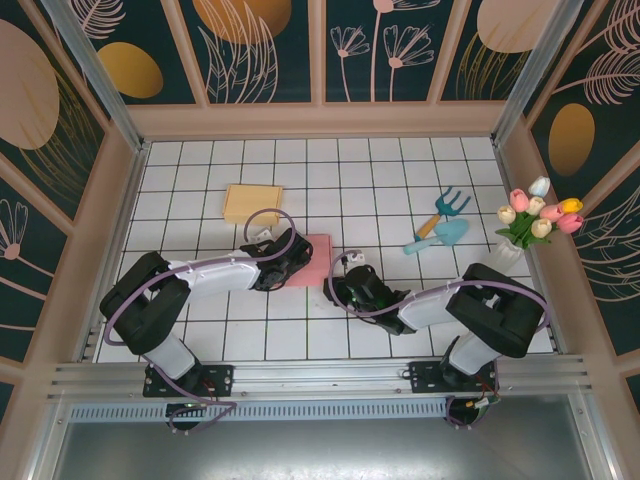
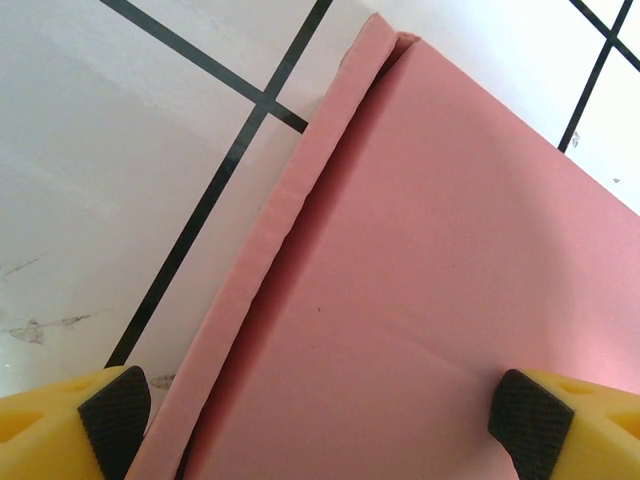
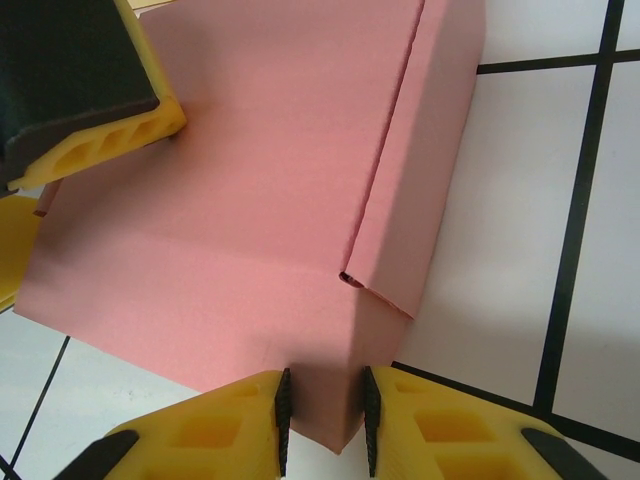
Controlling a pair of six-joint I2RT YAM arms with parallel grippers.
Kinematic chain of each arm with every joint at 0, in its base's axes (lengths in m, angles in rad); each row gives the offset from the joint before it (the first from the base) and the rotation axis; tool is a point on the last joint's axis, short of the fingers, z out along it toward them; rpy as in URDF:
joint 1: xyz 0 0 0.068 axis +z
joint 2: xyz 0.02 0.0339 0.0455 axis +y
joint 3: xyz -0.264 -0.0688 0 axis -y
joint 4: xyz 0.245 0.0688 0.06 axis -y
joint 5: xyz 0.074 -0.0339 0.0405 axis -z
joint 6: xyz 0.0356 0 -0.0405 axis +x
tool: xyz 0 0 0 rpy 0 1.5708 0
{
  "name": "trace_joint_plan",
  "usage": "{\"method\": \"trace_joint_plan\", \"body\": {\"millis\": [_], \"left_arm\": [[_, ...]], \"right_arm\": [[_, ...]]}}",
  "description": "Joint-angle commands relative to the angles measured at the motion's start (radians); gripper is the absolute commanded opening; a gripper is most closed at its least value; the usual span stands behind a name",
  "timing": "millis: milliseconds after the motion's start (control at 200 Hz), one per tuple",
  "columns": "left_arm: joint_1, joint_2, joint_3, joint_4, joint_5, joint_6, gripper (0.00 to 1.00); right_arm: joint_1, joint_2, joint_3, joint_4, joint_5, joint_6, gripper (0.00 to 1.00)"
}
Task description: Fold the paper box
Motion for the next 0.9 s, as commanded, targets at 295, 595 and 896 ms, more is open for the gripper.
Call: {"method": "trace_joint_plan", "body": {"millis": [295, 595, 896], "left_arm": [[0.004, 0.071, -0.044, -0.152, 0.043, 0.018, 0.92], [0.004, 0.072, -0.043, -0.156, 0.038, 0.019, 0.92], [0.004, 0.107, -0.046, -0.139, 0.047, 0.023, 0.92]], "right_arm": [[0.009, -0.005, 0.005, -0.062, 0.075, -0.018, 0.29], [0.008, 0.007, 0.002, -0.067, 0.107, -0.023, 0.28], [0.007, 0.051, -0.016, -0.002, 0.120, -0.056, 0.28]]}}
